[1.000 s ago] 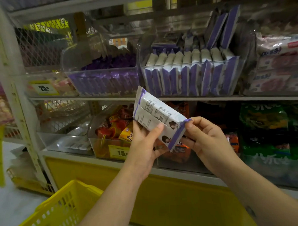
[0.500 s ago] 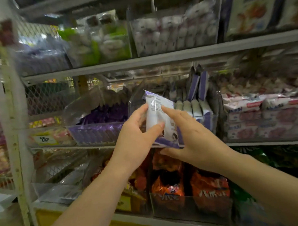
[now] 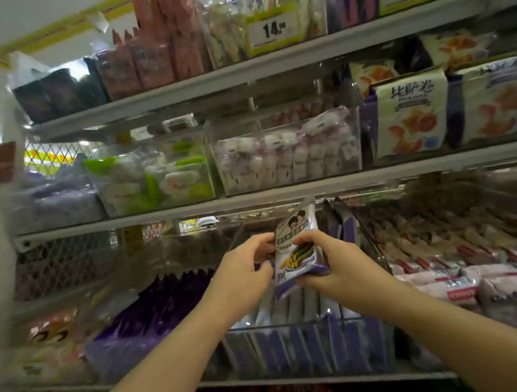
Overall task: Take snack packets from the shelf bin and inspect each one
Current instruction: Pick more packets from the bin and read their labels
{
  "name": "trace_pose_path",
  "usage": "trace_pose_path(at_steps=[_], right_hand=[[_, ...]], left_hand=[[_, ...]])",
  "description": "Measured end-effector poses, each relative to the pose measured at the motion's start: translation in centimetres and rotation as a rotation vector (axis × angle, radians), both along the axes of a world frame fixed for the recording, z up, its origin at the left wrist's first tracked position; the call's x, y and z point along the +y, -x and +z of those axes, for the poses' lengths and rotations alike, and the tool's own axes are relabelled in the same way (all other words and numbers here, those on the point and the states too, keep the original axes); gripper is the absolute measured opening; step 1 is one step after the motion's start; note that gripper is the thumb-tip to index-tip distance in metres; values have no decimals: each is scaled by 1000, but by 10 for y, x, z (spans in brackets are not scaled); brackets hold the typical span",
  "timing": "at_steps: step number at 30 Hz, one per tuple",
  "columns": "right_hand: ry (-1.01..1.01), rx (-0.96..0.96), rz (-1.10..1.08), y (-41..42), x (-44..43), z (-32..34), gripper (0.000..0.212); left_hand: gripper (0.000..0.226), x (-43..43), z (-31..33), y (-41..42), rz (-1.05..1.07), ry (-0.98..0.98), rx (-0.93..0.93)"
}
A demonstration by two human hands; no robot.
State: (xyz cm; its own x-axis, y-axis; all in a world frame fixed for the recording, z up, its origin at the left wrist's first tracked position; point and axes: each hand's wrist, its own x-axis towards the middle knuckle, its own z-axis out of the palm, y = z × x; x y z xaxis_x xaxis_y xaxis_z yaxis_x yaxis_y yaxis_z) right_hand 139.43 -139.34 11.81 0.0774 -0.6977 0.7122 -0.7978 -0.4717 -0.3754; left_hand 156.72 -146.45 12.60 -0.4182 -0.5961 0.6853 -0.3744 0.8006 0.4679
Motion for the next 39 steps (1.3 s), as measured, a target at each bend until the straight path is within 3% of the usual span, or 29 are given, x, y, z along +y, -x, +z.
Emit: trace_pose_path(at_steps=[6,11,14,19,21,23,27,31,35,39], right_hand=[[-81,109,-82,15,-28,23,46],[-197,188,-103,19,-48,26,46],[-249,235,-140,21,-54,31,45],[-294,350,-231,23,-60,44,48],[-316,375,-250,22,-64,47,47],[-325,401,-274,20,-68,51,46],[-324,448,-316,12,-77,55,47],[-269,503,-390,-5,-92,60,48],[-222,546,-414,-22,-112,60,51],[-154,491,-428,-30,-127,57,47]], left_hand=[[47,-62,13,10,361,279,-642],[50,-97,31,35,327,241,-759],[46,-107,31,40,356,346,-867],[35,-111,30,36,230,559,-1043],[42,-111,29,34,292,503,-1039],[45,-112,31,29,348,453,-914],[24,-119,44,17,386,309,-590],[18,-126,44,1,444,190,-369],[18,-127,37,-5,515,190,-245],[19,-127,34,-9,458,24,-82]])
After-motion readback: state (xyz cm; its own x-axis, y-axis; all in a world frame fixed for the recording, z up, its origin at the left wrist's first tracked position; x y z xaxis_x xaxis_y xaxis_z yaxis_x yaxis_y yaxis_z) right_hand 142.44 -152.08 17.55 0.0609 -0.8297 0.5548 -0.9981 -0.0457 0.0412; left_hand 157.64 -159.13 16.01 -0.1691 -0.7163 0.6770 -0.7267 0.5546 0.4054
